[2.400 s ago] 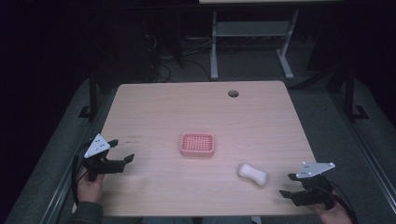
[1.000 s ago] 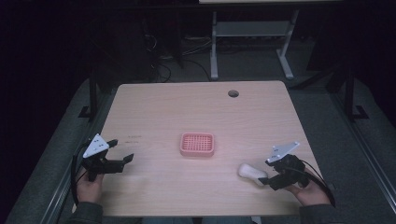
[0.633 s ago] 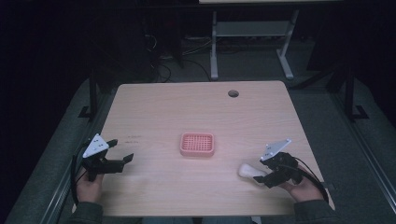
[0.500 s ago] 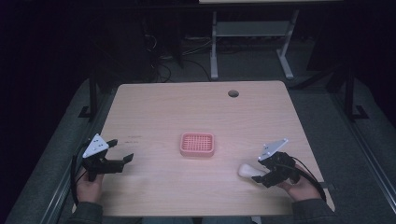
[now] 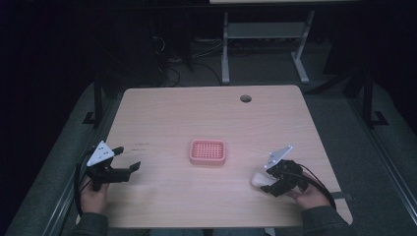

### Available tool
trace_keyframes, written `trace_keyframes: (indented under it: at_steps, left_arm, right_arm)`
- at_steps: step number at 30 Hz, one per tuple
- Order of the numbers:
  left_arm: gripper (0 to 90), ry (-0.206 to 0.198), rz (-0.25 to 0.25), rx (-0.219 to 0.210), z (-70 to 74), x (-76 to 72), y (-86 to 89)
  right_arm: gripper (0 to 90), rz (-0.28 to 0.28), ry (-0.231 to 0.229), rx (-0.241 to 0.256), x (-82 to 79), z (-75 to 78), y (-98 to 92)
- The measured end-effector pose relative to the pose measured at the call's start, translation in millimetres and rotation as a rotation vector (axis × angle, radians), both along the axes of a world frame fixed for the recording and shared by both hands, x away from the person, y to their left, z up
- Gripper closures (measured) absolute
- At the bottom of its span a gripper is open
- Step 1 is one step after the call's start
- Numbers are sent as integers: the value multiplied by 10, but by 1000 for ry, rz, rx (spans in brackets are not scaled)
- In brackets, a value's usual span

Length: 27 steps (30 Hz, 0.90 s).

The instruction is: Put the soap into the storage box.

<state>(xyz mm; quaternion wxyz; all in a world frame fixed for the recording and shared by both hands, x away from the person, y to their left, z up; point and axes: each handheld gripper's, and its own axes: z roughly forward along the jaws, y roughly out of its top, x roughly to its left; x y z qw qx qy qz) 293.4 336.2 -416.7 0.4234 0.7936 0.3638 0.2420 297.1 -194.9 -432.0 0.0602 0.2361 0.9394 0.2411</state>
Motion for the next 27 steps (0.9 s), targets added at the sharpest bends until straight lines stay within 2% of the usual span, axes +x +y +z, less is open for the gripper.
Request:
trace_keyframes:
  at_steps: [16, 27]
  left_arm:
    - [145, 1, 0, -1, 0, 1, 2]
    - [145, 2, -1, -1, -3, 1, -1]
  right_arm:
    - [397, 5, 36, -35, 47, -135, 45]
    - [452, 7, 34, -48, 51, -161, 53]
